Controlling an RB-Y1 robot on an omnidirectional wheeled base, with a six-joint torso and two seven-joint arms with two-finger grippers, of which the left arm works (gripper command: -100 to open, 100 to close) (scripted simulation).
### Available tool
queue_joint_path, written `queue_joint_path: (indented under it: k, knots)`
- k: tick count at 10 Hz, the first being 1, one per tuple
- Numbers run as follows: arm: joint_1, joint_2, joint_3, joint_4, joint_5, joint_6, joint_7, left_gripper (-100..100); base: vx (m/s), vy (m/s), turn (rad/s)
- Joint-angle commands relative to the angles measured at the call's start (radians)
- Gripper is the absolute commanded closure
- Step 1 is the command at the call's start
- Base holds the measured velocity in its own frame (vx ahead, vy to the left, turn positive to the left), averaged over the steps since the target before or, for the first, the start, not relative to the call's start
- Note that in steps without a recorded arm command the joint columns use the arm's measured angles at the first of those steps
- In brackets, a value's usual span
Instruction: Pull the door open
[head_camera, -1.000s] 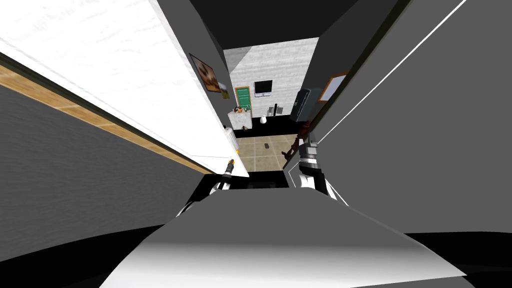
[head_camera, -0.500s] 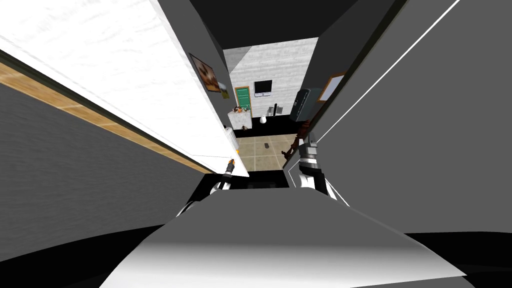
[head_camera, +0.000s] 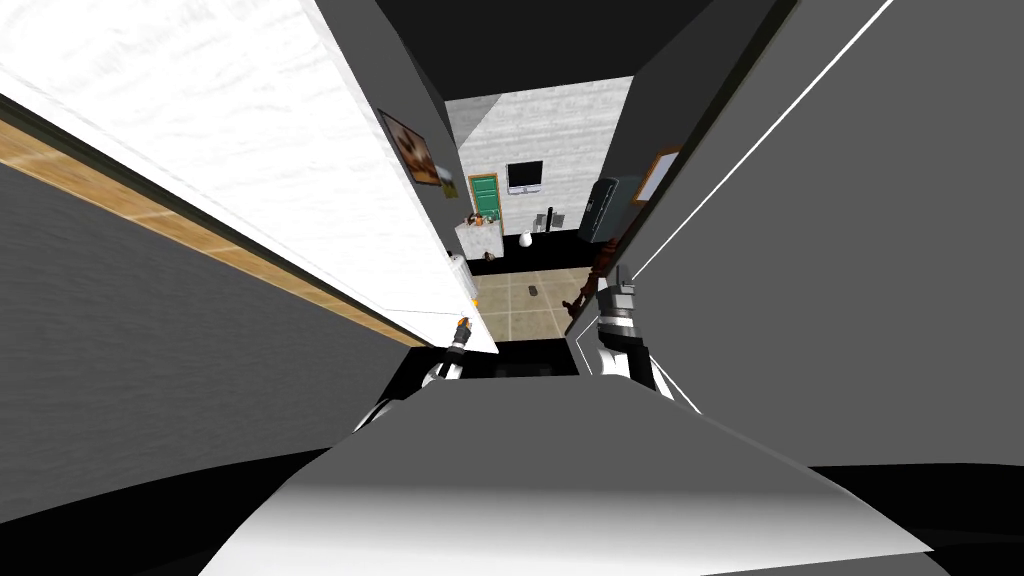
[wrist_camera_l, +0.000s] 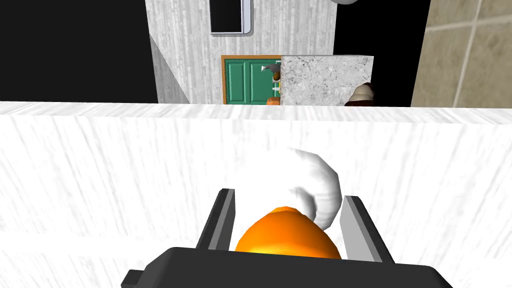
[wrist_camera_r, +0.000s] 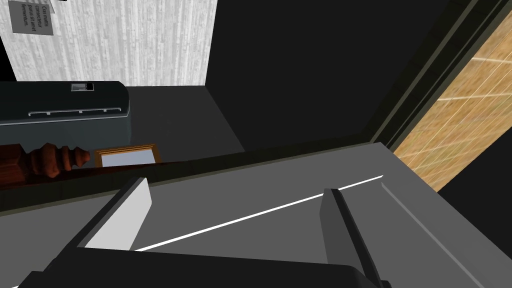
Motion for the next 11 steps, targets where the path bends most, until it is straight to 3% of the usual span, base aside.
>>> queue_joint_path:
  k: [1,3,7,8,11]
  knots:
    - [-0.002,-0.004,-0.021,-0.006,0.013,-0.003,0.05,100,-0.031,0.012,-0.001]
    - [-0.002,-0.004,-0.021,-0.006,0.013,-0.003,0.05,100,-0.018,0.007,-0.002]
    - [-0.016,0.001,-0.065,0.006,0.053,-0.004,0.171,100,-0.035,0.007,-0.012]
    - [-0.016,-0.003,-0.062,0.006,0.051,-0.003,0.181,-100,-0.035,0.009,-0.005]
    - [-0.021,-0.005,-0.069,0.007,0.064,0.002,0.258,-100,-0.034,0.02,-0.009]
